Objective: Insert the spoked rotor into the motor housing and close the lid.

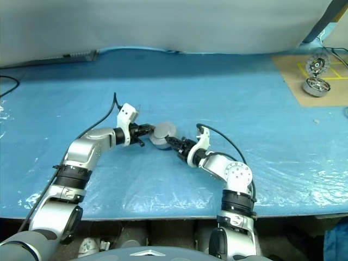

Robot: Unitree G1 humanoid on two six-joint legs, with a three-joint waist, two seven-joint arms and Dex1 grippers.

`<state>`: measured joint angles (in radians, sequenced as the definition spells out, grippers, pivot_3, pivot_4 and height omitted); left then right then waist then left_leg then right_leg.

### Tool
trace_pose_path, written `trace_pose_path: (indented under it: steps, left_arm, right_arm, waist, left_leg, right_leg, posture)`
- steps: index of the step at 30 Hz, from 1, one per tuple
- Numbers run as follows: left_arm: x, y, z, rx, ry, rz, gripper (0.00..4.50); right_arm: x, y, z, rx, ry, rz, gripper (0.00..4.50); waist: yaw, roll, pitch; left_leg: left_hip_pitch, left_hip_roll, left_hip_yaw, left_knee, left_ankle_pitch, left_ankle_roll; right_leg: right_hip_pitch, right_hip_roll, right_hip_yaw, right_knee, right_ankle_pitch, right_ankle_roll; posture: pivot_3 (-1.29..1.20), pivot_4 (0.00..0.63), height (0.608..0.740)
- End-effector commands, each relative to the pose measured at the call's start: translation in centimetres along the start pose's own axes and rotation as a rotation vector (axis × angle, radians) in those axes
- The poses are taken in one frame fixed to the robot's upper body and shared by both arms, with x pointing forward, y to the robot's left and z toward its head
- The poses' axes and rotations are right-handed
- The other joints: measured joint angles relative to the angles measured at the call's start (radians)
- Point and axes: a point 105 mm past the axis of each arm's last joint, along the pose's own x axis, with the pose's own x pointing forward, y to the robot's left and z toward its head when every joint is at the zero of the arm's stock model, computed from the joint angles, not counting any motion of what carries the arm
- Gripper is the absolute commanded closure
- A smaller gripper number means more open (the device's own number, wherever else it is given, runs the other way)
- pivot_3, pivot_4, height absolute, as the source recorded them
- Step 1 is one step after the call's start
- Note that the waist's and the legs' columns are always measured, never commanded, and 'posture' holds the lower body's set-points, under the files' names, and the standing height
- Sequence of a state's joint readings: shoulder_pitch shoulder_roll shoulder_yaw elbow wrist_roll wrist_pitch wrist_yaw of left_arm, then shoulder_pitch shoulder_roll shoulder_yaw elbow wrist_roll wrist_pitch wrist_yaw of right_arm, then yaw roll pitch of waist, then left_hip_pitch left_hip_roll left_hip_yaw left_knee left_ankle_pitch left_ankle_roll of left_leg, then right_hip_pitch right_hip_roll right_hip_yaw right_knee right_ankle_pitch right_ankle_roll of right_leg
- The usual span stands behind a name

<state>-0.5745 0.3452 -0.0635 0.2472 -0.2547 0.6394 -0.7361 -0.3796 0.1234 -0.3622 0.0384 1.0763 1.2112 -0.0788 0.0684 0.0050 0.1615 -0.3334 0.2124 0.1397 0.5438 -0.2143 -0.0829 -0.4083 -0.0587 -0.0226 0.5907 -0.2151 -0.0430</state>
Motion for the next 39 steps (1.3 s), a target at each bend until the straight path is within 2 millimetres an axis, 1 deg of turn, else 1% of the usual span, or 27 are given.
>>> trace_pose_path:
  steps: [1, 2, 4, 6, 8, 10, 12, 13, 15, 18, 22, 26, 30, 33, 36, 39]
  left_arm:
    - [0.5, -0.7, -1.0, -0.058, 0.013, -0.03, 4.07]
    - [0.5, -0.6, -0.3, -0.099, -0.023, -0.029, 4.07]
    - [0.3, -0.2, 1.0, -0.191, -0.095, -0.016, 3.69]
    - [0.1, -0.3, 1.7, -0.227, -0.129, -0.027, 3.19]
    - [0.1, -0.2, 1.7, -0.277, -0.14, -0.018, 2.48]
    - [-0.2, -0.3, 1.4, -0.385, -0.151, -0.032, 1.78]
    - [-0.5, -0.4, 1.1, -0.531, -0.17, -0.045, 1.05]
    - [-0.6, -0.7, 0.9, -0.608, -0.178, -0.063, 0.81]
    - [-0.7, -1.1, 0.2, -0.76, -0.191, -0.086, 0.17]
    - [-1.0, -1.6, -0.9, -0.961, -0.216, -0.098, 0.14]
    - [-1.3, -2.5, -1.2, -1.129, -0.257, -0.139, 0.14]
    - [-1.3, -3.1, -0.9, -1.197, -0.296, -0.155, 0.14]
    - [-1.2, -3.7, 0.1, -1.243, -0.349, -0.196, 0.14]
    - [-1.2, -3.8, 0.6, -1.288, -0.396, -0.224, 0.14]
    - [-1.6, -4.2, 1.7, -1.316, -0.46, -0.301, 0.14]
    - [-1.9, -4.2, 1.8, -1.335, -0.48, -0.323, 0.14]
  right_arm:
    - [-0.1, 1.3, 0.0, 0.032, -0.037, 0.064, 3.33]
    - [-0.3, 1.4, 0.2, 0.033, -0.05, 0.07, 3.33]
    - [-0.6, 1.5, 0.6, 0.033, -0.075, 0.07, 3.33]
    - [-0.7, 1.6, 0.9, 0.035, -0.092, 0.071, 3.33]
    - [-0.8, 1.8, 1.1, 0.033, -0.106, 0.081, 3.33]
    - [-1.0, 2.4, 1.5, 0.023, -0.131, 0.099, 3.33]
    - [-1.2, 3.1, 2.0, 0.012, -0.157, 0.119, 3.33]
    - [-1.3, 3.3, 2.2, 0.007, -0.166, 0.127, 3.33]
    - [-1.4, 4.0, 2.5, -0.005, -0.183, 0.149, 3.33]
    - [-1.5, 4.9, 3.0, -0.018, -0.206, 0.175, 3.33]
    - [-1.5, 6.3, 3.4, -0.032, -0.217, 0.219, 3.33]
    - [-1.2, 7.4, 2.9, -0.045, -0.188, 0.255, 3.33]
    - [-0.7, 7.9, 1.7, -0.05, -0.133, 0.272, 3.33]
    - [-0.6, 7.9, 1.4, -0.052, -0.115, 0.275, 3.33]
    - [-0.6, 7.8, 1.4, -0.046, -0.109, 0.271, 3.33]
    - [-0.7, 7.6, 1.4, -0.039, -0.109, 0.268, 3.33]
  waist:
    - [0.0, 0.0, 0.0]
    - [0.0, 0.0, 0.0]
    - [0.002, 0.0, 0.0]
    - [0.002, -0.001, 0.001]
    - [0.001, -0.001, 0.001]
    - [0.001, -0.001, 0.001]
    - [0.001, -0.001, 0.001]
    - [0.001, -0.001, 0.001]
    - [0.0, -0.001, 0.001]
    - [-0.001, -0.002, 0.001]
    - [0.0, -0.003, 0.002]
    - [0.0, -0.004, 0.003]
    - [0.001, -0.004, 0.003]
    - [0.001, -0.004, 0.003]
    - [0.001, -0.005, 0.003]
    - [0.0, -0.005, 0.003]
  left_leg:
    - [0.0, 0.0, 0.0, 0.0, 0.0, 0.0]
    - [0.0, 0.0, 0.0, 0.0, 0.0, 0.0]
    - [-0.002, 0.0, 0.0, 0.0, 0.0, 0.0]
    - [-0.004, 0.0, 0.0, 0.0, 0.0, 0.0]
    - [-0.01, 0.0, 0.0, 0.001, 0.0, 0.0]
    - [-0.015, 0.0, -0.001, 0.001, 0.0, 0.0]
    - [-0.017, 0.0, -0.002, 0.001, 0.0, 0.0]
    - [-0.017, 0.0, -0.002, 0.001, 0.0, 0.0]
    - [-0.017, -0.001, -0.003, 0.001, 0.0, 0.0]
    - [-0.017, -0.001, -0.003, 0.001, 0.0, 0.0]
    - [-0.017, -0.001, -0.003, 0.001, 0.0, 0.0]
    - [-0.017, -0.002, -0.003, 0.001, 0.0, 0.0]
    - [-0.018, -0.002, -0.003, 0.003, 0.0, 0.0]
    - [-0.018, -0.002, -0.004, 0.003, 0.0, 0.0]
    - [-0.019, -0.002, -0.004, 0.003, 0.0, 0.0]
    - [-0.019, -0.002, -0.005, 0.003, 0.0, 0.0]
  right_leg:
    - [0.0, 0.0, 0.0, 0.0, 0.0, 0.0]
    - [0.0, 0.0, 0.0, 0.0, 0.0, 0.0]
    - [-0.001, 0.0, 0.0, 0.0, 0.001, 0.001]
    - [-0.002, 0.0, 0.0, -0.001, 0.001, 0.002]
    - [-0.009, 0.0, 0.0, 0.0, 0.002, 0.003]
    - [-0.014, 0.001, -0.001, 0.001, 0.003, 0.003]
    - [-0.014, 0.001, -0.002, 0.001, 0.003, 0.004]
    - [-0.014, 0.001, -0.002, 0.001, 0.003, 0.004]
    - [-0.014, 0.001, -0.002, 0.0, 0.003, 0.004]
    - [-0.014, 0.001, -0.001, 0.0, 0.003, 0.004]
    - [-0.014, 0.001, -0.002, 0.0, 0.003, 0.004]
    - [-0.014, 0.001, -0.002, 0.0, 0.003, 0.004]
    - [-0.014, 0.001, -0.001, 0.0, 0.004, 0.005]
    - [-0.014, 0.001, -0.001, -0.001, 0.004, 0.005]
    - [-0.014, 0.001, -0.002, -0.001, 0.004, 0.006]
    - [-0.014, 0.001, -0.002, -0.001, 0.004, 0.006]
  posture:
    - [0.0, 0.15, 0.74]
    - [0.0, 0.15, 0.74]
    - [0.0, 0.15, 0.74]
    - [0.0, 0.15, 0.74]
    - [0.0, 0.15, 0.74]
    - [0.0, 0.15, 0.74]
    - [0.0, 0.15, 0.74]
    - [0.0, 0.15, 0.74]
    - [0.0, 0.15, 0.74]
    - [0.0, 0.15, 0.74]
    - [0.0, 0.15, 0.74]
    - [0.0, 0.15, 0.74]
    - [0.0, 0.15, 0.74]
    - [0.0, 0.15, 0.74]
    - [0.0, 0.15, 0.74]
    - [0.0, 0.15, 0.74]
